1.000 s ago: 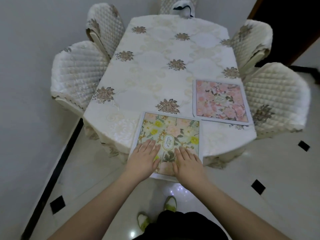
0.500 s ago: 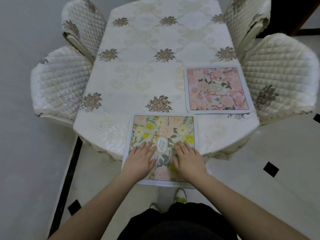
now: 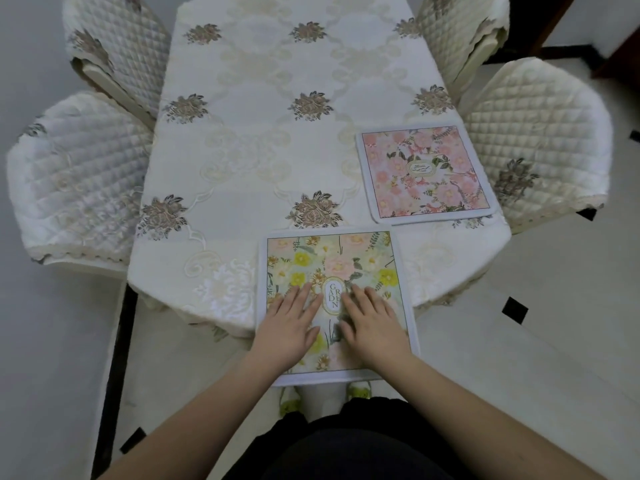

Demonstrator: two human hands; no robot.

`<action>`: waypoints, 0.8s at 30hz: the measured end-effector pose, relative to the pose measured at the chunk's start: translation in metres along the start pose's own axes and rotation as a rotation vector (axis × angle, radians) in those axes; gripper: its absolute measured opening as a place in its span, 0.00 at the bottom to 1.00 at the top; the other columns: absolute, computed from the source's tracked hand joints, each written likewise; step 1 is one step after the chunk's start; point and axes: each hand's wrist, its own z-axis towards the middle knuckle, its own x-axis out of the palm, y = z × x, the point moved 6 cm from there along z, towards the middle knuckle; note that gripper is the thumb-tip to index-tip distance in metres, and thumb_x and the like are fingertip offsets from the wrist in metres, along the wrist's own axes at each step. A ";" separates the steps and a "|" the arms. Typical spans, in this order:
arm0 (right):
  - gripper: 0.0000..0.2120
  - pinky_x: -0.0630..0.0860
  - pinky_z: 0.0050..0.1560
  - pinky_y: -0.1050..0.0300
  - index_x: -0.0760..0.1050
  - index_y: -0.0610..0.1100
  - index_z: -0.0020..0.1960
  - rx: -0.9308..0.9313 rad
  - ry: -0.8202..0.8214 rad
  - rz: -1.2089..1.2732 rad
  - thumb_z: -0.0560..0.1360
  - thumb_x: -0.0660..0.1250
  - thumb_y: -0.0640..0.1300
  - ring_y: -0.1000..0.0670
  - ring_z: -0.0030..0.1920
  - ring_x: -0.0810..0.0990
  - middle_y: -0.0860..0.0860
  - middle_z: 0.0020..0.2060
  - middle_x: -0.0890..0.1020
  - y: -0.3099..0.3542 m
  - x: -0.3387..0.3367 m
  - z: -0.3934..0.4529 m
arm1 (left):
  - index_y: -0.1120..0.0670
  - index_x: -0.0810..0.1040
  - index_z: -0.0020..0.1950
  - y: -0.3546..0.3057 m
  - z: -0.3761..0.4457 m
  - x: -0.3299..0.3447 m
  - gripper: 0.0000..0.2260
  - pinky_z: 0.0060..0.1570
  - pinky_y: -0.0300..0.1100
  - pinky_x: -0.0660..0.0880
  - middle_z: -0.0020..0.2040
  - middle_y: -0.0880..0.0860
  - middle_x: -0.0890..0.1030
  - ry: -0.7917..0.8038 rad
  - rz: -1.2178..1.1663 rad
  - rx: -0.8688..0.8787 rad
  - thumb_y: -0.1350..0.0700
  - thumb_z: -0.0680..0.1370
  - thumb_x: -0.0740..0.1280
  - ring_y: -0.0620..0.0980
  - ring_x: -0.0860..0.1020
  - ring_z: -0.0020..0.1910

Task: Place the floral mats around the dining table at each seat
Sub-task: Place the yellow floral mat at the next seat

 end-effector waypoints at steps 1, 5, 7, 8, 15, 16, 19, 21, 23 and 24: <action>0.30 0.61 0.72 0.43 0.64 0.48 0.75 0.025 -0.014 -0.006 0.78 0.50 0.59 0.41 0.76 0.61 0.48 0.76 0.64 0.002 0.000 -0.001 | 0.51 0.70 0.75 0.003 -0.001 0.001 0.27 0.65 0.56 0.72 0.75 0.55 0.70 -0.009 -0.009 0.026 0.42 0.78 0.53 0.57 0.72 0.71; 0.29 0.66 0.70 0.43 0.66 0.48 0.75 0.069 -0.051 -0.048 0.78 0.51 0.60 0.42 0.74 0.64 0.49 0.75 0.66 0.004 0.007 -0.005 | 0.49 0.69 0.75 0.015 -0.003 0.002 0.26 0.65 0.54 0.72 0.75 0.53 0.69 -0.076 -0.064 0.109 0.43 0.79 0.53 0.55 0.71 0.71; 0.28 0.65 0.71 0.43 0.64 0.49 0.76 0.077 -0.066 -0.052 0.79 0.50 0.59 0.43 0.75 0.62 0.49 0.76 0.65 0.003 0.010 -0.005 | 0.49 0.69 0.75 0.023 -0.006 0.005 0.26 0.65 0.53 0.73 0.75 0.53 0.70 -0.098 -0.086 0.150 0.43 0.79 0.54 0.54 0.72 0.71; 0.27 0.65 0.72 0.43 0.63 0.50 0.76 0.083 -0.067 -0.048 0.80 0.49 0.58 0.44 0.76 0.62 0.50 0.76 0.64 0.002 0.010 -0.005 | 0.49 0.70 0.74 0.026 -0.007 0.006 0.25 0.64 0.52 0.73 0.74 0.53 0.71 -0.105 -0.091 0.165 0.43 0.78 0.54 0.55 0.72 0.71; 0.28 0.53 0.75 0.48 0.55 0.57 0.78 0.242 -0.113 0.007 0.80 0.46 0.62 0.46 0.78 0.52 0.48 0.79 0.56 -0.026 0.001 -0.011 | 0.42 0.65 0.76 0.053 -0.013 0.014 0.27 0.71 0.54 0.61 0.77 0.58 0.66 -0.121 -0.143 -0.016 0.36 0.79 0.52 0.60 0.64 0.75; 0.28 0.53 0.75 0.47 0.53 0.58 0.78 0.284 -0.120 0.019 0.80 0.48 0.64 0.45 0.78 0.50 0.47 0.79 0.53 -0.034 0.000 -0.013 | 0.40 0.63 0.77 0.058 -0.016 0.016 0.28 0.72 0.54 0.54 0.78 0.59 0.61 -0.131 -0.170 -0.089 0.33 0.78 0.50 0.60 0.58 0.77; 0.33 0.51 0.75 0.45 0.51 0.61 0.78 0.366 -0.115 0.053 0.76 0.51 0.70 0.43 0.79 0.45 0.43 0.79 0.47 -0.051 -0.007 -0.012 | 0.33 0.51 0.78 0.064 -0.024 0.023 0.32 0.75 0.55 0.46 0.81 0.61 0.43 -0.110 -0.284 -0.248 0.27 0.74 0.45 0.61 0.43 0.79; 0.35 0.51 0.75 0.46 0.51 0.60 0.78 0.385 -0.086 0.111 0.75 0.53 0.71 0.41 0.78 0.47 0.41 0.79 0.46 -0.055 -0.008 -0.011 | 0.32 0.48 0.78 0.059 -0.028 0.024 0.33 0.75 0.57 0.47 0.80 0.62 0.40 -0.103 -0.340 -0.306 0.26 0.73 0.43 0.61 0.40 0.79; 0.35 0.53 0.75 0.47 0.52 0.58 0.79 0.383 -0.078 0.176 0.76 0.56 0.69 0.41 0.78 0.51 0.41 0.79 0.46 -0.054 -0.008 -0.010 | 0.36 0.51 0.79 0.051 -0.031 0.020 0.34 0.74 0.59 0.51 0.80 0.63 0.46 -0.122 -0.367 -0.338 0.28 0.74 0.42 0.63 0.45 0.79; 0.35 0.53 0.75 0.47 0.53 0.57 0.79 0.379 -0.086 0.199 0.76 0.58 0.68 0.41 0.78 0.51 0.41 0.79 0.47 -0.053 -0.008 -0.009 | 0.39 0.53 0.79 0.049 -0.032 0.020 0.34 0.74 0.60 0.52 0.80 0.63 0.48 -0.128 -0.377 -0.359 0.29 0.75 0.42 0.64 0.47 0.79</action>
